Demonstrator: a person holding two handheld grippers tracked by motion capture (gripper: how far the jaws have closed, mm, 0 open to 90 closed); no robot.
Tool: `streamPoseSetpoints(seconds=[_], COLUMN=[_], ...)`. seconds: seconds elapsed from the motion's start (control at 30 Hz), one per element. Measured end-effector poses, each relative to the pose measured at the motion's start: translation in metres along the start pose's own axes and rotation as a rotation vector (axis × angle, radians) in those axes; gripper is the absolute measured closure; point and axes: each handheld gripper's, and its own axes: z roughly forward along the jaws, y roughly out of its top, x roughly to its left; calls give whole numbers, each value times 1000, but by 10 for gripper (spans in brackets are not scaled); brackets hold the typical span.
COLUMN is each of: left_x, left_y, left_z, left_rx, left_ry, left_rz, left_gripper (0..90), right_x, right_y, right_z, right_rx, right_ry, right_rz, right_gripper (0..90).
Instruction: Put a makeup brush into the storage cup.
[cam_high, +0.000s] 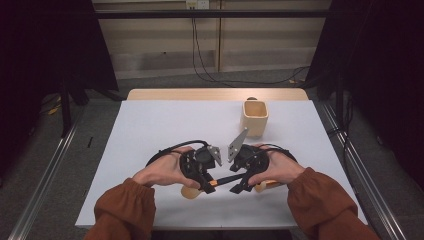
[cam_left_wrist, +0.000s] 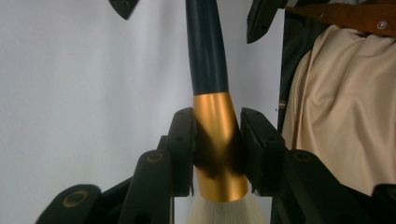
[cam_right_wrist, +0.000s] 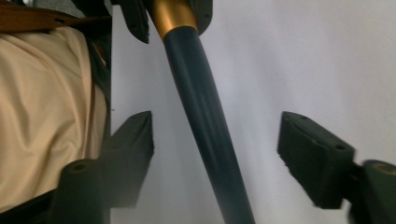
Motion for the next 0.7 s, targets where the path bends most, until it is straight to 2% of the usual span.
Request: streamPoseSetpoints(seconds=[0.07, 0.13, 0.17, 0.2, 0.23, 0.27, 0.33, 0.37, 0.4, 0.43, 0.47, 0.5, 0.53, 0.57, 0.7], left_x=[1, 2, 1, 2, 3, 3, 4, 5, 0, 2, 4, 3, 4, 2, 4], left_y=[0, -1, -1, -2, -2, -2, -2, -2, -3, -3, -3, -4, -4, -5, -5], left_z=[0, 0, 1, 2, 2, 3, 2, 3, 7, 6, 3, 3, 2, 3, 2], left_rx=[4, 0, -10, -9, -10, -15, 2, 0, -53, -39, -2, -20, -20, -37, -32], left_ry=[0, 3, 3, -1, -2, 8, -8, -2, 8, 0, -8, -18, -10, -14, -14], left_rz=[6, 18, 8, 8, 4, 5, 23, 24, -40, -22, 20, 11, 27, 1, 10], left_gripper=[666, 666, 666, 666, 666, 666, 666, 666, 666, 666, 666, 666, 666, 666, 666], right_x=[3, 4, 6, 4, 5, 4, 4, 4, 5, 5, 5, 4, 5, 4, 6], right_y=[1, 2, 2, 3, 4, 5, 7, 7, 8, 9, 9, 10, 10, 10, 10], right_z=[0, 1, 0, 1, 2, 3, 6, 6, 7, 7, 7, 7, 7, 7, 8], right_rx=[-10, -33, -30, -36, -33, -31, -32, -30, -31, -38, -34, -34, -40, -52, -68], right_ry=[10, 11, 8, -2, 1, -1, -1, 1, -3, 5, 12, 10, 8, 6, 7], right_rz=[13, -7, 0, -20, -18, -33, -39, -40, -42, -43, -41, -52, -56, -65, -56], right_gripper=[326, 395, 398, 412, 437, 444, 473, 485, 505, 525, 539, 549, 561, 575, 614])
